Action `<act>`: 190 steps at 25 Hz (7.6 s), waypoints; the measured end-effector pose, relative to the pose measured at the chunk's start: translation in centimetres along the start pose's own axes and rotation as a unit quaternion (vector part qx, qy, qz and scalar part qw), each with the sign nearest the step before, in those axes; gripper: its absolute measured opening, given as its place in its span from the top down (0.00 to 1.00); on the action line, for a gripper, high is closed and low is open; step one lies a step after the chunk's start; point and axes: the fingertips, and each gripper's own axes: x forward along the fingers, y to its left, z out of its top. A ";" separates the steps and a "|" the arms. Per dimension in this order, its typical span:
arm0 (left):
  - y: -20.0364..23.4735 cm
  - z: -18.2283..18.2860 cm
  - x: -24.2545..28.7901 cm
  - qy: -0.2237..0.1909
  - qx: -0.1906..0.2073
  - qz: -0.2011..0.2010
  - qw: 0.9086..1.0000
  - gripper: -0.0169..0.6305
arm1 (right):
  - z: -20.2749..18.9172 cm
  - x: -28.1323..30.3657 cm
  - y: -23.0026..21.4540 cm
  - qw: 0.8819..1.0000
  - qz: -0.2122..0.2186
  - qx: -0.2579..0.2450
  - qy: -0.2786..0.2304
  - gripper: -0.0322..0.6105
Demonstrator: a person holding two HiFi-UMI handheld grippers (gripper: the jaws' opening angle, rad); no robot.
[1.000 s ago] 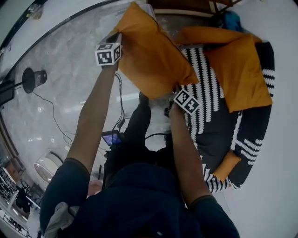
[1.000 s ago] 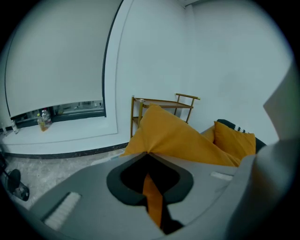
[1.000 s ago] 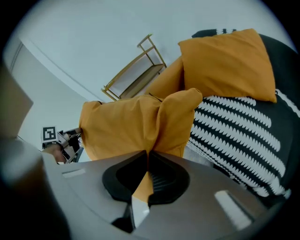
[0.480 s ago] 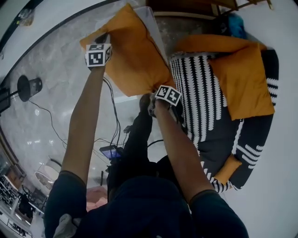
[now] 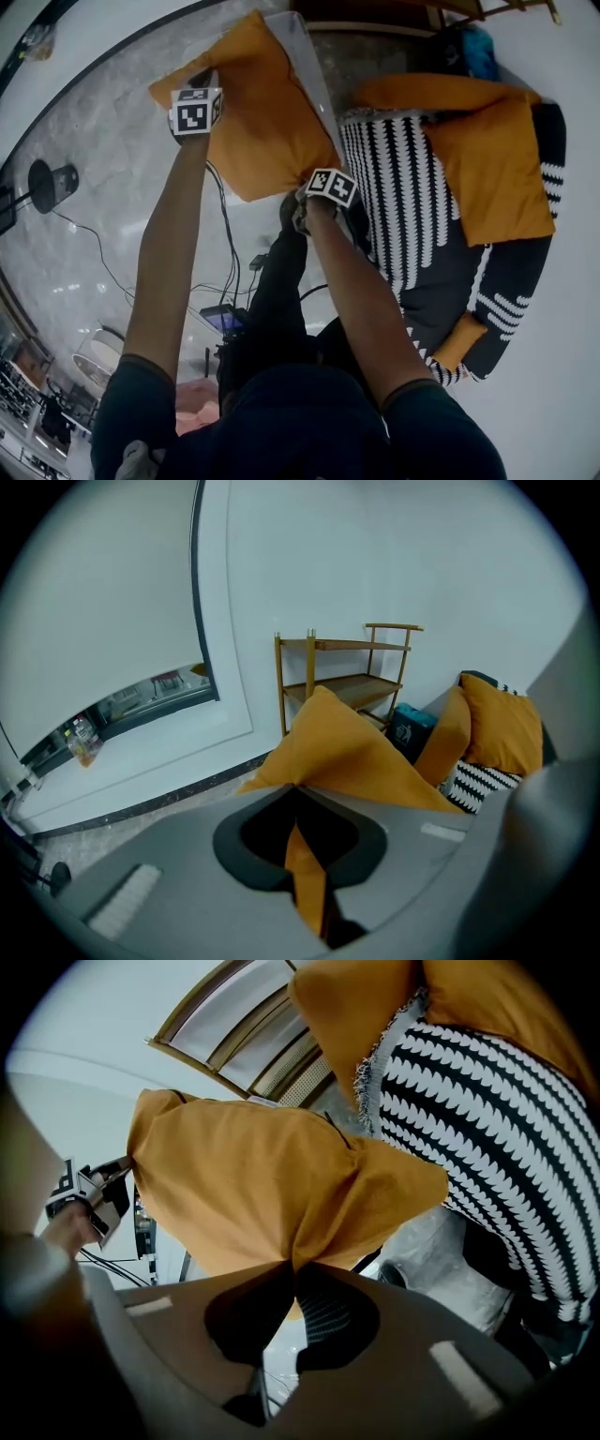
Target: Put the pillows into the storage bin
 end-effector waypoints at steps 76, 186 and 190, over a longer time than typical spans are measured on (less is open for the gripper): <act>-76.3 11.3 9.7 0.024 0.168 -0.278 0.945 0.53 | 28.4 -51.9 -53.8 0.924 -0.164 -0.039 -0.343 0.51; -24.3 14.0 -20.5 -0.214 0.024 -0.187 0.958 0.94 | 8.2 -34.0 11.0 0.851 -0.034 -0.364 -0.378 0.80; -33.0 17.8 -23.8 -0.238 0.058 -0.238 0.940 0.94 | 8.4 -43.4 5.6 0.826 -0.066 -0.344 -0.443 0.80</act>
